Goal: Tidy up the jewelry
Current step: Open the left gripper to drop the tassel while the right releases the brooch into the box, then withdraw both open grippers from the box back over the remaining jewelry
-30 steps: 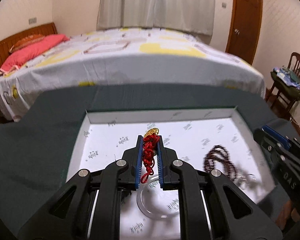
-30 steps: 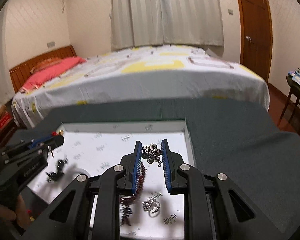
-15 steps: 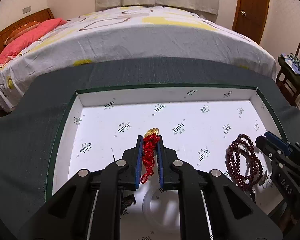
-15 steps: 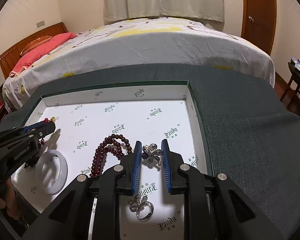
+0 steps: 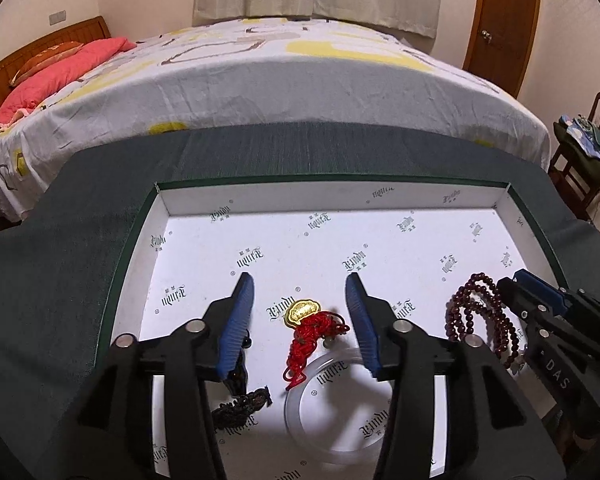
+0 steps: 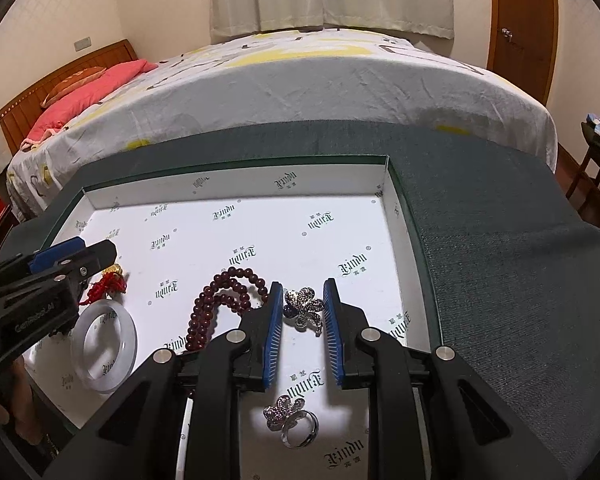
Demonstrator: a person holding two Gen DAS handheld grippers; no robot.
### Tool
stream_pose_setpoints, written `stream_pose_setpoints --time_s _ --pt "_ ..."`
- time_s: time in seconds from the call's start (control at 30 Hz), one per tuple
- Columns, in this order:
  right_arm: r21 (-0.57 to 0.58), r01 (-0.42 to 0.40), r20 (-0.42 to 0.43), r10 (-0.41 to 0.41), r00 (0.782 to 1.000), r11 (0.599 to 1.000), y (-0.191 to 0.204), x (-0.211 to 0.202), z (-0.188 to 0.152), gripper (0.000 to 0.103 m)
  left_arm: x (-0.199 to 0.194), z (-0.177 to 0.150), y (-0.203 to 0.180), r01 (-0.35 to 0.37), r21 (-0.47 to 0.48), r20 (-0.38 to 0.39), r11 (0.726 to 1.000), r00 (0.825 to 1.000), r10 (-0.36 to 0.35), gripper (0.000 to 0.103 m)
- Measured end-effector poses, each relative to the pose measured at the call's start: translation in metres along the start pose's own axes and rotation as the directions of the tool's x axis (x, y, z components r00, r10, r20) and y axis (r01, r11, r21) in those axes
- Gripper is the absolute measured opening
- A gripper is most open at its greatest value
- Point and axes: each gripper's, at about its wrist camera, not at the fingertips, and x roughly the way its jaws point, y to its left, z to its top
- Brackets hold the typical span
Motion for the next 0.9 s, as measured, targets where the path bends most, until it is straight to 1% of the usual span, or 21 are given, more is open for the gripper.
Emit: stream_pose_setpoints --time_s 0.07,0.13,0.17,0.2,0.27,0.4,0.57,0.77,0.9 --pt "0.007 -0.004 0.015 0.004 1.000 1.000 -0.001 -0.004 0.001 0.023 -0.004 0.000 0.002 0.005 -0.010 0.014 1.000 1.000 -0.005 0.055" --pt "0.012 -0.005 0.034 0.005 0.999 1.000 -0.002 -0.008 0.001 0.032 -0.008 0.000 0.004 0.014 -0.023 0.030 1.000 0.999 -0.013 0.061" --pt "0.013 -0.006 0.043 0.005 0.999 1.000 -0.001 -0.010 0.001 0.041 -0.011 0.000 0.004 0.017 -0.029 0.042 0.999 0.999 -0.016 0.062" --pt "0.013 -0.004 0.054 0.004 0.999 1.000 -0.001 -0.013 0.001 0.045 -0.013 0.000 0.005 0.019 -0.032 0.050 0.999 0.999 -0.018 0.064" --pt "0.010 -0.006 0.064 0.005 0.998 1.000 0.000 -0.016 0.001 0.045 -0.017 -0.001 0.005 0.020 -0.030 0.066 0.999 0.998 -0.017 0.067" --pt "0.010 -0.009 0.101 0.007 0.995 1.000 0.004 -0.028 0.002 0.045 -0.028 -0.001 0.008 0.021 -0.037 0.104 0.999 0.994 -0.017 0.067" --pt "-0.003 -0.009 0.160 0.009 0.987 1.000 0.012 -0.053 0.001 0.045 -0.056 -0.006 0.009 0.008 -0.037 0.181 0.999 0.983 -0.001 0.068" --pt "-0.014 -0.024 0.207 0.026 0.978 1.000 0.022 -0.086 -0.016 0.045 -0.099 -0.023 0.017 -0.005 -0.058 0.252 0.998 0.967 0.020 0.069" --pt "-0.024 -0.027 0.224 0.032 0.974 0.999 0.028 -0.107 -0.030 0.045 -0.124 -0.040 0.028 -0.009 -0.097 0.275 0.995 0.961 0.036 0.069"
